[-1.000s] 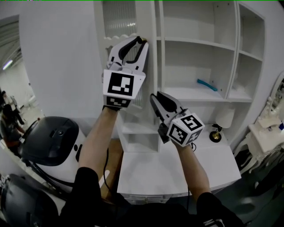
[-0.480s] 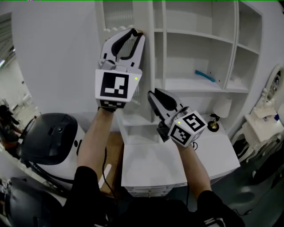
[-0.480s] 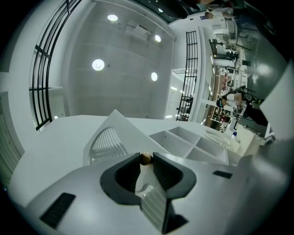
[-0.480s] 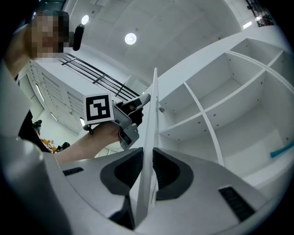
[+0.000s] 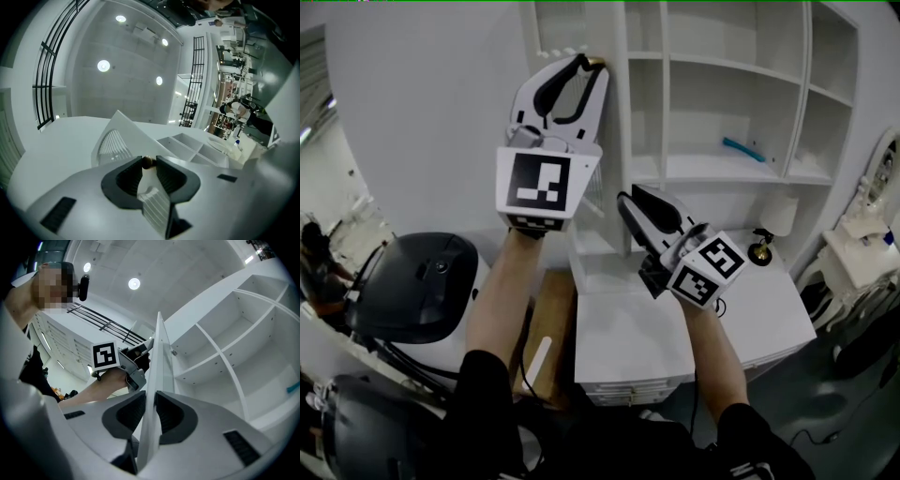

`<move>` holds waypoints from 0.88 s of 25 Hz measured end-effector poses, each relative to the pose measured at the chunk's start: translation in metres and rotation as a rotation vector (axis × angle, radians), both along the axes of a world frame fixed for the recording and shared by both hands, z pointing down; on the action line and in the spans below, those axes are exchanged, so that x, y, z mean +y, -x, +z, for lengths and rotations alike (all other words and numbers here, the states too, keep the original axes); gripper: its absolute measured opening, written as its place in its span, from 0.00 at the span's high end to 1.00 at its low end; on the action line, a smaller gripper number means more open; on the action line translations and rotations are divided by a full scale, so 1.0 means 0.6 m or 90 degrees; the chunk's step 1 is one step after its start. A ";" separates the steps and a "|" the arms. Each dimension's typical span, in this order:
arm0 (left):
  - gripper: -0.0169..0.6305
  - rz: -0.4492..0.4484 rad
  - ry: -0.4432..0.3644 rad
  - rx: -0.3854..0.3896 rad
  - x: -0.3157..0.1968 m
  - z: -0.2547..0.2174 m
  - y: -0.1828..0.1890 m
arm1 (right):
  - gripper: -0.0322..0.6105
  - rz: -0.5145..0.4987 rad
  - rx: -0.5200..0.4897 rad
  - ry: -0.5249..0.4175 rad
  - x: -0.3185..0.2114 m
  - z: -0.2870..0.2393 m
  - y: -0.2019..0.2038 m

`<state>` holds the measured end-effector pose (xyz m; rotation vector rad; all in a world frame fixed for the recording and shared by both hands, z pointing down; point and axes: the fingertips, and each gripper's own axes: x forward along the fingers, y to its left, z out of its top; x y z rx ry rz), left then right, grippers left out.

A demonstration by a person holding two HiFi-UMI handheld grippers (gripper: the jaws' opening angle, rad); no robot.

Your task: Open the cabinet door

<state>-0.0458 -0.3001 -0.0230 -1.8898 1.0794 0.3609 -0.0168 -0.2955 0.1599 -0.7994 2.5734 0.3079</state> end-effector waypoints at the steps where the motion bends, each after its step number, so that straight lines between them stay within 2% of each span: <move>1: 0.84 -0.007 -0.002 -0.003 0.006 0.001 0.011 | 0.82 -0.004 0.000 -0.004 0.007 0.001 0.010; 6: 0.84 -0.017 -0.012 0.004 0.030 0.004 0.072 | 0.81 -0.012 0.000 -0.024 0.036 0.002 0.072; 11: 0.84 -0.027 -0.004 0.004 0.045 0.009 0.120 | 0.79 -0.018 0.006 -0.029 0.053 0.005 0.124; 16: 0.84 -0.030 0.012 0.027 0.057 0.006 0.161 | 0.78 -0.024 0.031 -0.043 0.062 0.004 0.165; 22: 0.88 -0.066 0.018 -0.002 0.065 0.016 0.208 | 0.78 -0.049 0.042 -0.046 0.069 0.006 0.208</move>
